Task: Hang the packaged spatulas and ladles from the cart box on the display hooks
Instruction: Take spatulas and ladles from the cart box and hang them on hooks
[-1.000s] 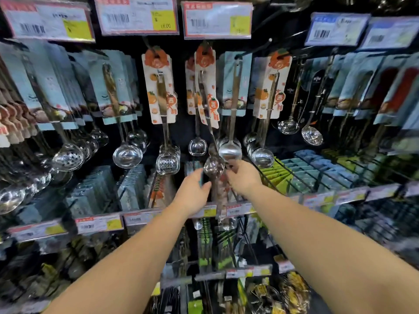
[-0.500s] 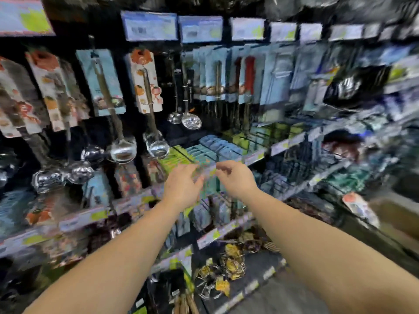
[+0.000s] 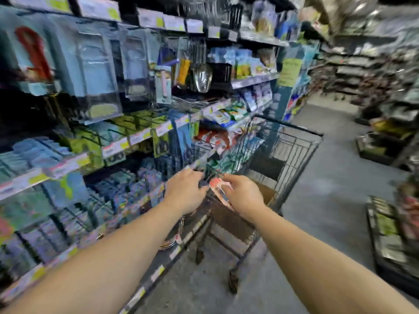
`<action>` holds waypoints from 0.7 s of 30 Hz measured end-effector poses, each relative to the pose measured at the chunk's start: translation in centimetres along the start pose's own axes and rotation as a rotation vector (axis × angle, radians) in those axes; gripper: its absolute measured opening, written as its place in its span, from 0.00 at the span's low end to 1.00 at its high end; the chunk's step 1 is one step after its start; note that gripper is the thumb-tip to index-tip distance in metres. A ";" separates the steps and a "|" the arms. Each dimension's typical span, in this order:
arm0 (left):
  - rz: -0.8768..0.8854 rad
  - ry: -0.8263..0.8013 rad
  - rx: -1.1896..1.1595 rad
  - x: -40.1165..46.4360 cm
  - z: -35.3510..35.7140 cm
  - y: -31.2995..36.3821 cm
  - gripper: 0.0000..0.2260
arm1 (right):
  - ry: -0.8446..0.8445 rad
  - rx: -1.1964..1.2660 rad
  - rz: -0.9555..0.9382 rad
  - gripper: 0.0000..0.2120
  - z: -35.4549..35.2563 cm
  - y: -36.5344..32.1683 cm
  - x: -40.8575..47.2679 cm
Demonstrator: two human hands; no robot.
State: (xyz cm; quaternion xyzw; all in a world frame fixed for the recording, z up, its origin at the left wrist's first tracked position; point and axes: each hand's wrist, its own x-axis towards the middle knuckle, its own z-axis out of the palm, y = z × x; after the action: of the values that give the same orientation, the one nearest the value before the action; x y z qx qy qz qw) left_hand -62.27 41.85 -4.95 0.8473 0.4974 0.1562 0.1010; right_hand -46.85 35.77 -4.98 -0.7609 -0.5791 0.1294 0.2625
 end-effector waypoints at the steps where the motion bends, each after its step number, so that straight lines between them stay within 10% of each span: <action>1: 0.033 -0.012 0.017 1.2 1.0 1.2 0.18 | 0.012 -0.001 0.026 0.15 -0.4 1.7 0.7; 21: 0.103 -0.310 0.114 31.8 21.1 5.4 0.23 | -0.162 -0.146 0.264 0.18 1.8 25.3 27.7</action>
State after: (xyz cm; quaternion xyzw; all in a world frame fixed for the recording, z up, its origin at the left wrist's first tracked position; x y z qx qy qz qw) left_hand -35.65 66.73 -17.62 0.8900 0.4398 0.0002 0.1203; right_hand -19.00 57.72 -17.37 -0.8346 -0.5011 0.1812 0.1397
